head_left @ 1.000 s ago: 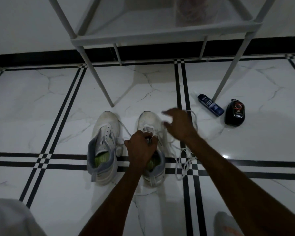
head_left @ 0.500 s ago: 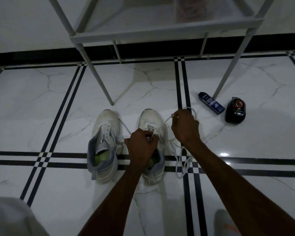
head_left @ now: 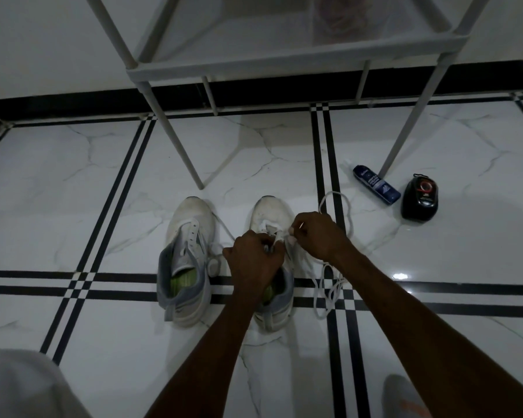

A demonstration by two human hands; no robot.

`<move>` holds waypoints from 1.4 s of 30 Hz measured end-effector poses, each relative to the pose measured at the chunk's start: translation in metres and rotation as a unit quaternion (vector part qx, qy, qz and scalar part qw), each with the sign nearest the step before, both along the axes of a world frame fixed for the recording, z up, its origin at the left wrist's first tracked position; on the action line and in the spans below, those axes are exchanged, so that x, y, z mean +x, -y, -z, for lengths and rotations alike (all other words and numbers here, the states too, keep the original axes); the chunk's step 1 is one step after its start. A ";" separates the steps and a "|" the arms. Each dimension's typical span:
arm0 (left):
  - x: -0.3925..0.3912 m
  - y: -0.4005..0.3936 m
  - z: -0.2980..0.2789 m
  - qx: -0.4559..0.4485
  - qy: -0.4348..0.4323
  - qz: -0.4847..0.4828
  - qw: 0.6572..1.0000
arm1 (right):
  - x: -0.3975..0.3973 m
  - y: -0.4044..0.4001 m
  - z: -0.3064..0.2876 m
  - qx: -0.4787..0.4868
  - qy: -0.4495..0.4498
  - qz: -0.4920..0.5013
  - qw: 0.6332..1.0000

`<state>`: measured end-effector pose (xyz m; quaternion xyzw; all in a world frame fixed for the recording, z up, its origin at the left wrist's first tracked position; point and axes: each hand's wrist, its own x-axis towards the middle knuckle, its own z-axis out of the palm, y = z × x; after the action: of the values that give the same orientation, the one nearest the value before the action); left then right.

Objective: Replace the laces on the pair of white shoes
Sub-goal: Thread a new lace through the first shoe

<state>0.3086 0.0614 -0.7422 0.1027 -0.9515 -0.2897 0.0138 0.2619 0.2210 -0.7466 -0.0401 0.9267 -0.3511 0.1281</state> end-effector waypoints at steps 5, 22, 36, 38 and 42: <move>-0.017 0.008 -0.004 -0.004 -0.039 0.047 0.998 | -0.008 -0.009 -0.048 -0.161 0.066 0.079 0.982; -0.077 0.023 -0.050 0.219 -0.007 0.233 0.947 | -0.033 -0.012 -0.091 -0.226 0.068 0.002 0.972; -0.077 0.039 -0.038 0.094 -0.089 0.114 0.985 | -0.036 -0.008 -0.082 -0.205 0.053 0.003 0.977; -0.077 0.054 -0.035 0.032 -0.084 0.019 0.996 | -0.035 -0.012 -0.081 -0.204 0.051 0.003 0.978; -0.073 0.044 -0.034 0.128 -0.101 0.186 0.969 | -0.034 -0.011 -0.079 -0.203 0.047 -0.004 0.978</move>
<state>0.2357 0.0173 -0.7079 -0.1049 -0.9025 -0.4156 0.0425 0.2279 0.2320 -0.6678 -0.0522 0.8291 -0.5325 0.1622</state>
